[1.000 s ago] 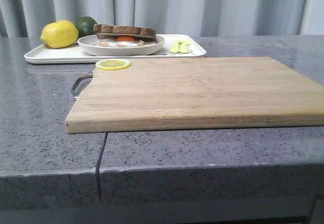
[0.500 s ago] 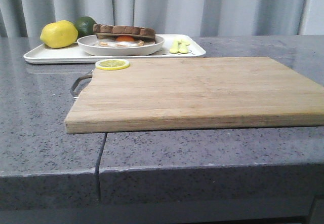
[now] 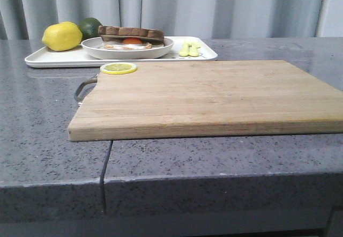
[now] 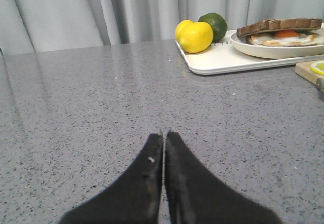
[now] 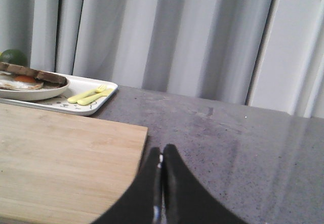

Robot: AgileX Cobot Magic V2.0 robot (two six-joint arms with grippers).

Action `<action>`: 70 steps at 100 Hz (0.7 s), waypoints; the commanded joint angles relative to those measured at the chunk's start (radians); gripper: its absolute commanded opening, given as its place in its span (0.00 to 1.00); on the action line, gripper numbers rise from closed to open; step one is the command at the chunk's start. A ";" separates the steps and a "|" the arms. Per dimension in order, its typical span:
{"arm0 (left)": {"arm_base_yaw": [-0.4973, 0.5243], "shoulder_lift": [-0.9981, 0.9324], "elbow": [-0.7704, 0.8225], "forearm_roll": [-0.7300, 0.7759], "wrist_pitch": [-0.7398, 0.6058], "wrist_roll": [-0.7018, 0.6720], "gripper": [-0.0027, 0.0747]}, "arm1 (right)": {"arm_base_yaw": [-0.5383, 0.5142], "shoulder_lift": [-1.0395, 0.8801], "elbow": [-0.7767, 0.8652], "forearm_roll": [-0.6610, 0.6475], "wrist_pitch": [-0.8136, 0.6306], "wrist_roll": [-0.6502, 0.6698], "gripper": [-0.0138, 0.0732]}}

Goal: Place bread and move sandwich to tray

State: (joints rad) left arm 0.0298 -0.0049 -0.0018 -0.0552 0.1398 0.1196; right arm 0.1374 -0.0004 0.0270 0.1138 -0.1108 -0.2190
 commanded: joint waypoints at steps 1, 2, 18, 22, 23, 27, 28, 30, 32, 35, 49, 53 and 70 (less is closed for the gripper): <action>0.003 -0.031 0.016 0.000 -0.075 -0.009 0.01 | -0.008 -0.027 0.002 -0.029 -0.057 0.010 0.08; 0.003 -0.031 0.016 0.000 -0.075 -0.009 0.01 | -0.008 -0.029 0.002 -0.031 -0.054 0.011 0.08; 0.003 -0.031 0.016 0.000 -0.075 -0.009 0.01 | -0.009 -0.030 0.002 -0.090 -0.048 0.050 0.08; 0.003 -0.031 0.016 0.000 -0.075 -0.009 0.01 | -0.009 -0.030 0.002 -0.095 -0.044 0.059 0.08; 0.003 -0.031 0.016 0.000 -0.075 -0.009 0.01 | -0.009 -0.030 0.002 -0.095 -0.041 0.061 0.08; 0.003 -0.031 0.016 0.000 -0.075 -0.009 0.01 | -0.009 -0.030 0.002 -0.095 -0.031 0.065 0.08; 0.003 -0.031 0.016 0.000 -0.075 -0.009 0.01 | -0.009 -0.030 0.002 -0.095 -0.027 0.066 0.08; 0.003 -0.031 0.016 0.000 -0.075 -0.009 0.01 | -0.009 -0.030 0.002 -0.095 -0.019 0.067 0.08; 0.003 -0.031 0.016 0.000 -0.075 -0.009 0.01 | -0.009 -0.030 0.002 -0.095 -0.012 0.068 0.08; 0.003 -0.031 0.016 0.000 -0.075 -0.009 0.01 | -0.009 -0.030 0.002 -0.095 -0.002 0.068 0.08; 0.003 -0.031 0.016 0.000 -0.075 -0.009 0.01 | -0.009 -0.030 0.002 -0.106 0.036 0.068 0.08; 0.003 -0.031 0.016 0.000 -0.075 -0.009 0.01 | -0.009 -0.030 0.002 -0.114 0.046 0.068 0.08; 0.003 -0.031 0.016 0.000 -0.075 -0.009 0.01 | -0.009 -0.030 0.002 -0.114 0.054 0.068 0.08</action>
State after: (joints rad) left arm 0.0298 -0.0049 -0.0018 -0.0552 0.1398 0.1196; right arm 0.1325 -0.0108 0.0270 0.0143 0.0113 -0.1545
